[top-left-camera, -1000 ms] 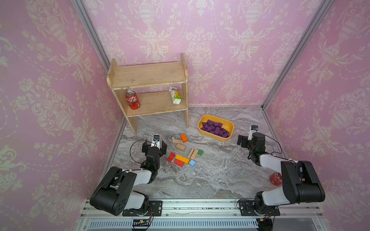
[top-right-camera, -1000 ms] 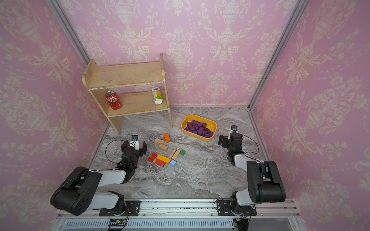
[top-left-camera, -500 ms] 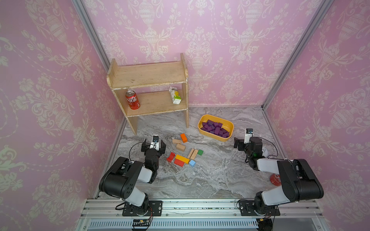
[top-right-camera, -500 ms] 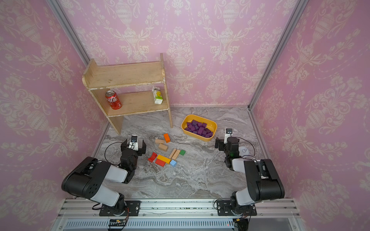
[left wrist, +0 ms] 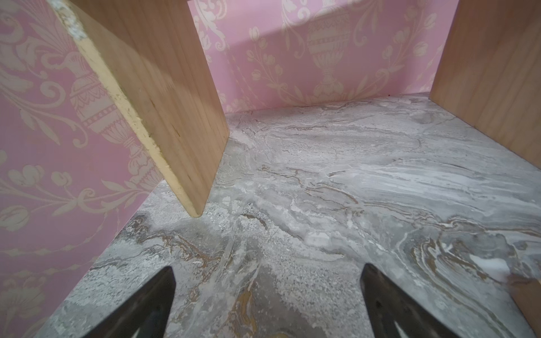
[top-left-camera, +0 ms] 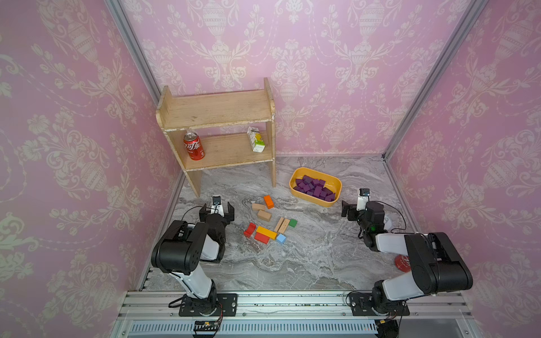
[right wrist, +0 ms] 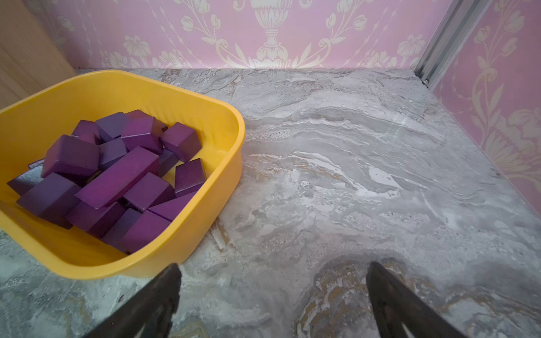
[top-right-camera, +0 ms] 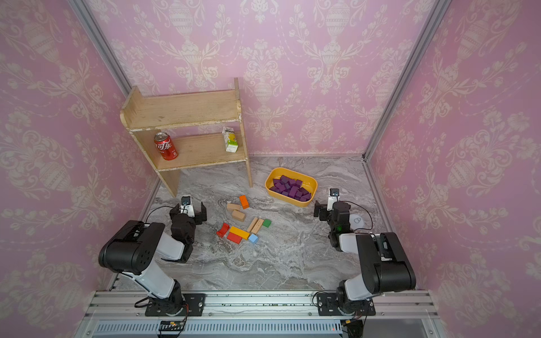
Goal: Pick purple bricks into the storage bin
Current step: Reset both arms
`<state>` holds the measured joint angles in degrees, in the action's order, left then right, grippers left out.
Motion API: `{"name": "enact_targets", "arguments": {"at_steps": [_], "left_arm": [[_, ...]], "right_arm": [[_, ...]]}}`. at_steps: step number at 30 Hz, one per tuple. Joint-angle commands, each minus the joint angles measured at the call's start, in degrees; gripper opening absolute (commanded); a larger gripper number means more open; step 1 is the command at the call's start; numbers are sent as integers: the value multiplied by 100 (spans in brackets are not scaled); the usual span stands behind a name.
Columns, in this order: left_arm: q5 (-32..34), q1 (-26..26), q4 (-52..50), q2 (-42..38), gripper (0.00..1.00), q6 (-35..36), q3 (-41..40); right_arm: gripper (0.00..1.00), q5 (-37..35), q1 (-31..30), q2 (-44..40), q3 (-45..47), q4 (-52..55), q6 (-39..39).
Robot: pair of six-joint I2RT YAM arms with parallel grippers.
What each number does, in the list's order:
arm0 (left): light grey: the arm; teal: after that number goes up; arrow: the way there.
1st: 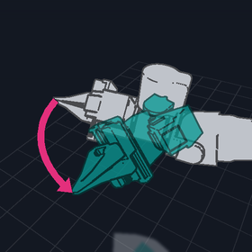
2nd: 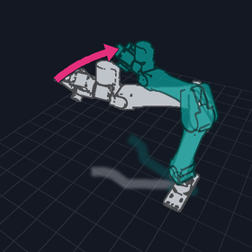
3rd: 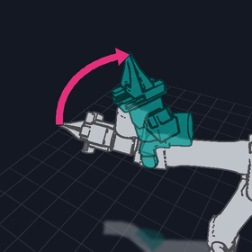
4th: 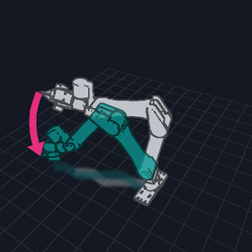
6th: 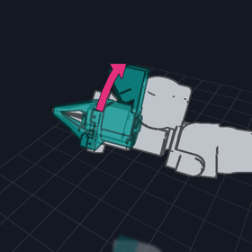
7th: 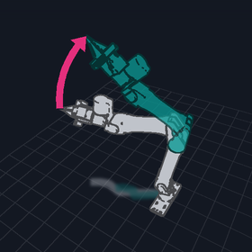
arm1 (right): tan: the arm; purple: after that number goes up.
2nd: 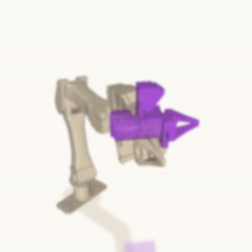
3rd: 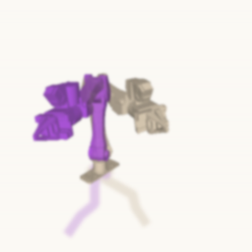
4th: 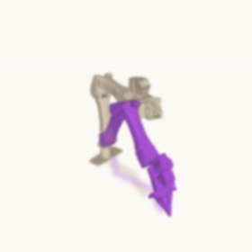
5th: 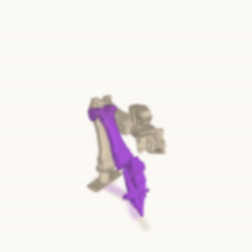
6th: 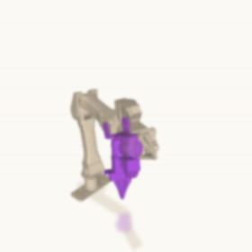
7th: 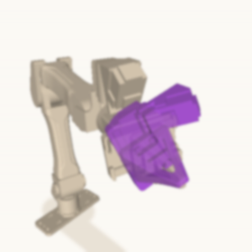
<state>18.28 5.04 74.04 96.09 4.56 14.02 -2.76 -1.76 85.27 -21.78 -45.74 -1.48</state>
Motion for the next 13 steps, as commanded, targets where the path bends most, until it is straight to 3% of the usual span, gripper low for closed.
{"name": "enact_targets", "arguments": {"at_steps": [1, 13], "left_arm": [[227, -38, -485, -68, 99, -261, 214], [246, -38, -434, -60, 99, -252, 195]], "right_arm": [[100, 136, 8, 48, -120, 56, 19], [100, 167, 14, 42, -131, 77, 8]]}}
